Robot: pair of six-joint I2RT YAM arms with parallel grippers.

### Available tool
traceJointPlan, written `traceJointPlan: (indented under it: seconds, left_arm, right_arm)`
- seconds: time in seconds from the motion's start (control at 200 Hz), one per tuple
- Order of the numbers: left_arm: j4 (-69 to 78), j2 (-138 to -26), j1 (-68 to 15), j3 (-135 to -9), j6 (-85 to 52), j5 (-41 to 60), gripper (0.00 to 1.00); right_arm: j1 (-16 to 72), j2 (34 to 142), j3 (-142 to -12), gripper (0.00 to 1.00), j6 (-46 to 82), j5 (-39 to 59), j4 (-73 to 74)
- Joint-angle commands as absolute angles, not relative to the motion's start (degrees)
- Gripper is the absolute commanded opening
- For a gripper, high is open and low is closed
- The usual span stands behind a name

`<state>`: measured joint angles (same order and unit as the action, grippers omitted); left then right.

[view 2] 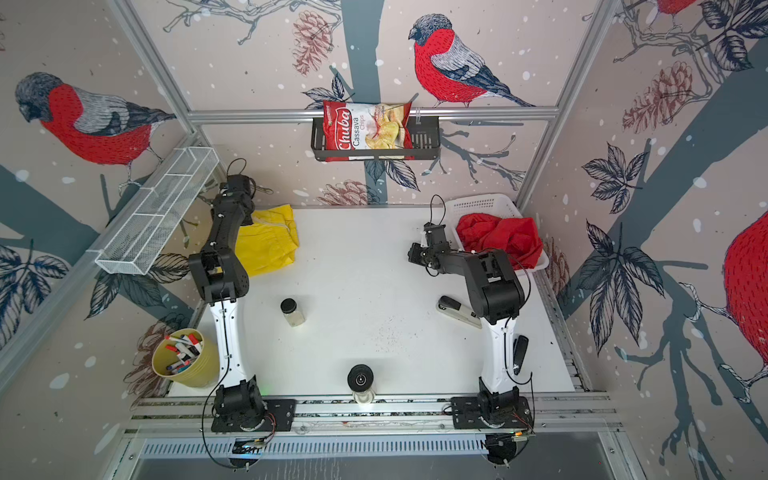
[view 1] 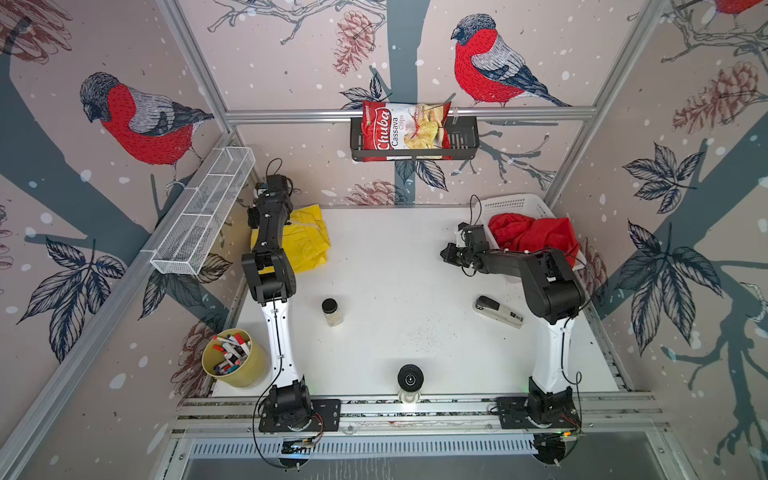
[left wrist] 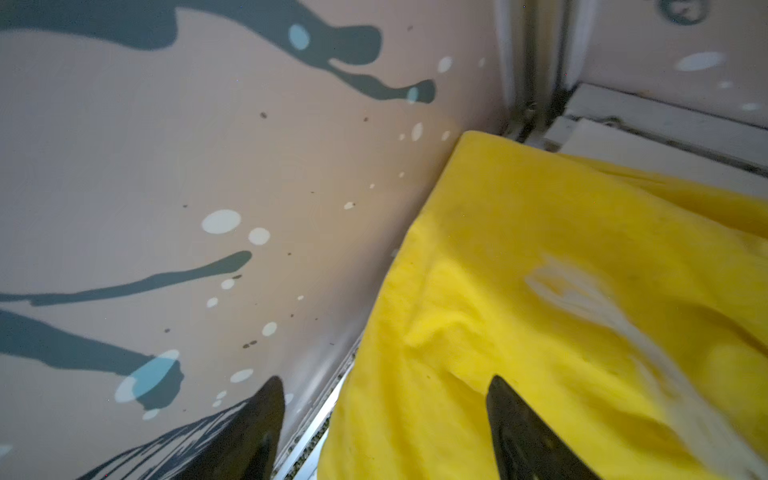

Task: Fold and stack the shorts

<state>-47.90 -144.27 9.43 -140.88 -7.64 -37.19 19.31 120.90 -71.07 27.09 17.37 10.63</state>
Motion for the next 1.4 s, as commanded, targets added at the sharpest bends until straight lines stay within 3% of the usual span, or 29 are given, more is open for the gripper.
traceJointPlan:
  seconds: [0.0,0.55,1.021,1.111,1.396]
  left_arm:
    - [-46.5,-144.4,7.5,-138.7,-7.8,-36.2,0.79]
    - [-46.6,-153.6,-2.8,-141.8,-9.9,-26.6,0.84]
    - [-51.8,-145.7,4.0,-138.5,-13.6,-32.9,0.84]
    - [-52.0,-141.8,3.6,-137.8,-13.8,-30.7,0.84]
    - [-51.6,-129.0,-4.8,-137.4,-16.1,-21.9,0.84]
  right_arm:
    - [19.9,120.6,-70.8,0.17,27.8,18.5,10.2]
    - [19.1,120.0,-69.1,0.17,27.1,19.1,11.0]
    - [19.2,109.3,-69.0,0.20,24.6,15.2,5.9]
    - [19.3,105.1,-70.8,0.30,23.8,10.6,1.9]
    - [18.6,90.8,-73.0,0.89,21.2,-11.4,-7.7]
